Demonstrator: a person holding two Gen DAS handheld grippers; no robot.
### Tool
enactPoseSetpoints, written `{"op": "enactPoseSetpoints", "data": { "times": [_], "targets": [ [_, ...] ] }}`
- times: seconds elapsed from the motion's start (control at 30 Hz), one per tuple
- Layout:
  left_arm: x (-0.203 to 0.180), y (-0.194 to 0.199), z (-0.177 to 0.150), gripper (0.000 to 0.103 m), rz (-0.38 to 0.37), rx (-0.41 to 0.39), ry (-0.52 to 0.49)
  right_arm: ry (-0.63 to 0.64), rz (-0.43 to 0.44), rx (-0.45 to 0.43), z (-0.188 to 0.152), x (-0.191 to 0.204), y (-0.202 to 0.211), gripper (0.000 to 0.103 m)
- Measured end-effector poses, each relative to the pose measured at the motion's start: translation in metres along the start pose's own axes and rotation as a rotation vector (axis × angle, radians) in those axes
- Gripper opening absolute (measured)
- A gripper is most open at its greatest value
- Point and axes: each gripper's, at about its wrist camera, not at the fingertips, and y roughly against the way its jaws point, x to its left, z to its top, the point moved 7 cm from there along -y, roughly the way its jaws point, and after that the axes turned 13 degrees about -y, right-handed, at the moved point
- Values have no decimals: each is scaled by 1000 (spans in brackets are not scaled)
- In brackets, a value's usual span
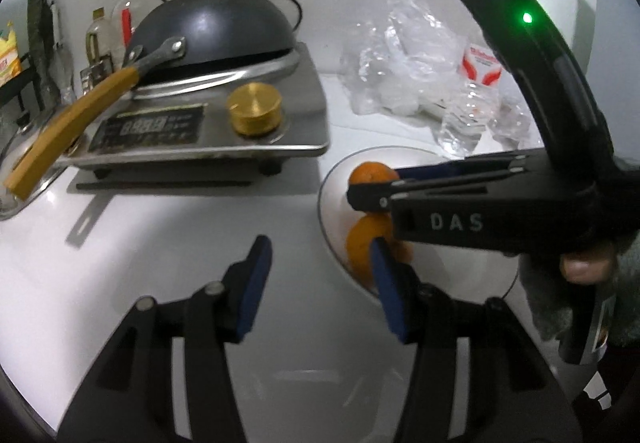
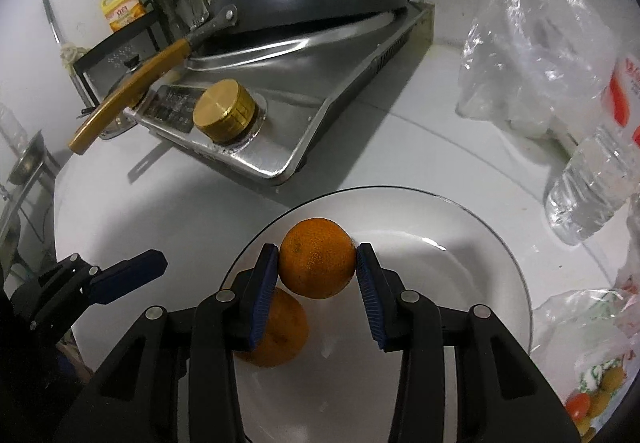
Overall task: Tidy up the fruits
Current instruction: 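Carry both tangerines over the white plate and open both tools, then move both open tools back to the fruit on the plastic bag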
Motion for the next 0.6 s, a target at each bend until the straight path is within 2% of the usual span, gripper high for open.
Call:
{"op": "enactPoseSetpoints", "data": {
  "times": [0.13,0.23,0.6],
  "targets": [
    [5,1,-6,52,3,6,16,2,-7,-6,0,2,-1,43],
    [6,5,-8,52,10,6,20,5,-11,-23,2,4,4,52],
    [-5,24,-8,52,26,-13,16,21,-35,-94,-4,3,45,52]
  ]
}}
